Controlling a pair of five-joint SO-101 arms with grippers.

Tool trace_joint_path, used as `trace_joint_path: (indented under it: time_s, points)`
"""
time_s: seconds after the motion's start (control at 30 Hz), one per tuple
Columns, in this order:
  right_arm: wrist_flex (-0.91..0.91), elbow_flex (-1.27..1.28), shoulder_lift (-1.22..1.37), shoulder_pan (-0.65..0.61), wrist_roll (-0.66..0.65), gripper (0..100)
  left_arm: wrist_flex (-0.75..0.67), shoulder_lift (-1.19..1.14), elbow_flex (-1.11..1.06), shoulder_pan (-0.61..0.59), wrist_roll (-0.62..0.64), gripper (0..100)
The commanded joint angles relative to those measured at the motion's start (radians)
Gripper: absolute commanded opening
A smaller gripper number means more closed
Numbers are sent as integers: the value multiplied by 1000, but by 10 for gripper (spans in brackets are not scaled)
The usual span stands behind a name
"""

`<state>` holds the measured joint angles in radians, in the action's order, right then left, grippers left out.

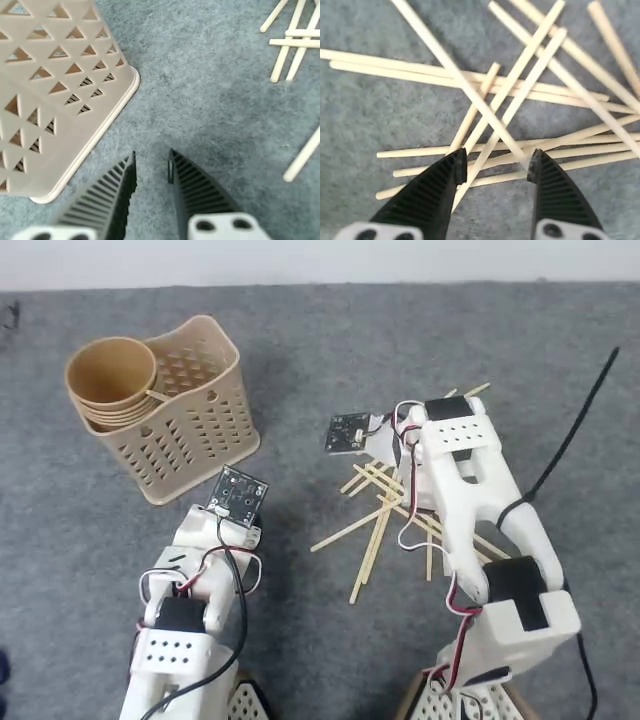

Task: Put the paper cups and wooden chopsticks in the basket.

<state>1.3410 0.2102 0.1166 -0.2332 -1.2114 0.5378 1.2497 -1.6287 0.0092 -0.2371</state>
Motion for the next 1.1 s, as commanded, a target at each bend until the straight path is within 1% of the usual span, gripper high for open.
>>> trace_joint_path:
  time_s: [0.0, 0.13, 0.23, 0.43, 0.5, 0.6, 0.63, 0.7, 0.77, 0.97, 1.07]
  points:
    - [-10, -5, 8, 7, -57, 214, -28, 14, 8, 11, -6, 94]
    - [-27, -12, 107, 25, -92, 214, -28, 14, 8, 9, -6, 94]
    - [-90, -12, 165, 36, -94, 213, -28, 14, 8, 9, -6, 94]
    - [-131, -12, 188, 38, -91, 208, -28, 14, 8, 9, -6, 94]
    - [-125, -12, 174, 38, -91, 154, -28, 14, 8, 9, -6, 94]
    - [-119, -11, 140, 48, -89, 6, -28, 14, 8, 9, -6, 94]
    - [-110, -11, 127, 54, -89, 6, -28, 14, 8, 9, -6, 94]
    - [-82, -11, 99, 65, -89, 57, -28, 14, 8, 9, -6, 94]
    - [-61, -11, 71, 68, -89, 85, -28, 14, 8, 9, -6, 94]
    - [-25, -8, 25, 68, -89, 54, -28, 14, 8, 8, -6, 94]
    - [4, -12, 25, 68, -89, 58, -28, 14, 8, 8, -6, 94]
